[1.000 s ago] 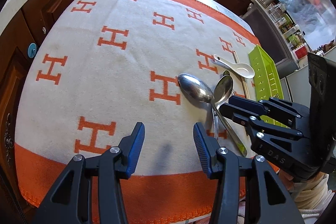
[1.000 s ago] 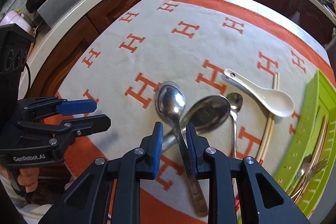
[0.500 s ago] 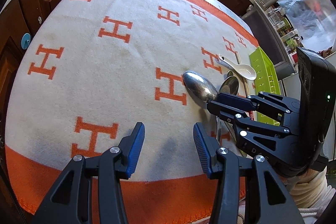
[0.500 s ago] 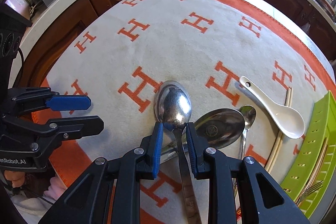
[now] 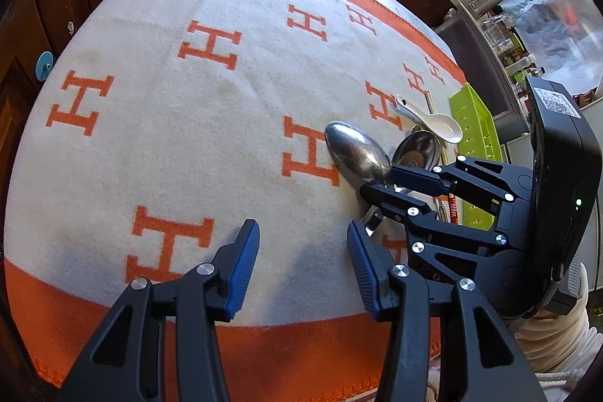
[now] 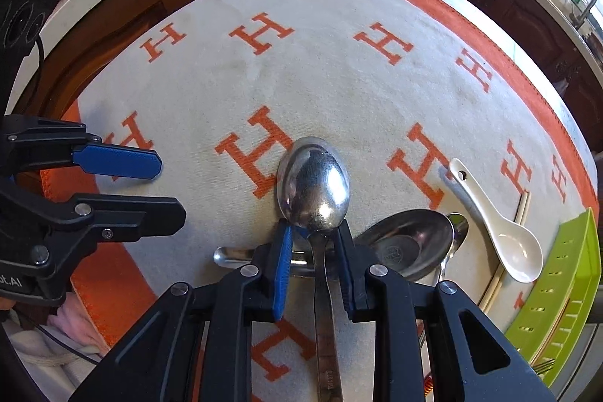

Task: Organize utensils
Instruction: 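Close the right gripper on the handle of a large metal spoon, then grasp the deep metal soup spoon with the left gripper while the right lifts its spoon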

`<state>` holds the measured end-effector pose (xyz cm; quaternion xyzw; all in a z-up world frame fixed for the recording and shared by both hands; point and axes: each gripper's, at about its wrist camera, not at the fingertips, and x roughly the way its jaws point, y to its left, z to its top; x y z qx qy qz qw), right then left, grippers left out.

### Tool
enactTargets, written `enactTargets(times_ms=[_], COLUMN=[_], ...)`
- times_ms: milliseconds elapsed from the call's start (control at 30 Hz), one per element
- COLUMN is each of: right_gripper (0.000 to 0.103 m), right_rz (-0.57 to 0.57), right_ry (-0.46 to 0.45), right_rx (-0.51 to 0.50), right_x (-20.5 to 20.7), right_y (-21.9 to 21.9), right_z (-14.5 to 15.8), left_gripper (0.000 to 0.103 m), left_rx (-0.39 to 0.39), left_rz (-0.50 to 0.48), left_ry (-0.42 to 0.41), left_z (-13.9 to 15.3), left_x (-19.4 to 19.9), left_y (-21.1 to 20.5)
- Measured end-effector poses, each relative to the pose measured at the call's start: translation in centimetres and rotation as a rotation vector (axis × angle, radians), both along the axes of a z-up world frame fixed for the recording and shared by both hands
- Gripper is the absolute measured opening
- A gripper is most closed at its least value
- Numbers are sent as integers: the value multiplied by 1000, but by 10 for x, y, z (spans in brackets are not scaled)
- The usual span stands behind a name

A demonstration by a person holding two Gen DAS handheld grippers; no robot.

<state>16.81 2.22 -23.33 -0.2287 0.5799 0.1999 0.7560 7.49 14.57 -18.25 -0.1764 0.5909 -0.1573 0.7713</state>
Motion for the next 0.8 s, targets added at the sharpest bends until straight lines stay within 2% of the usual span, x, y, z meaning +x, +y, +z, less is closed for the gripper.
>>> enactTargets(times_ms=[67, 100, 200, 400, 700, 800], right_gripper=[8, 7, 7, 7, 7, 7], right_rz=[-2, -4, -22, -106, -278, -323], right_ry=[8, 6, -18, -55, -117, -131], right_rx=[15, 18, 28, 135, 377, 415], right_x=[0, -1, -3, -11, -28, -33], right_y=[0, -1, -5, -29, -88, -106], right_z=[0, 0, 2, 13, 58, 68], left_gripper=[47, 47, 47, 47, 47, 47], left_rx=[0, 2, 10, 28, 40, 22], left_rz=[0, -1, -9, -23, -102, -132], left_ry=[3, 2, -4, -12, -36, -30], left_z=[0, 0, 3, 7, 20, 21], left_x=[0, -1, -1, 3, 14, 22], left_y=[0, 1, -3, -11, -40, -51])
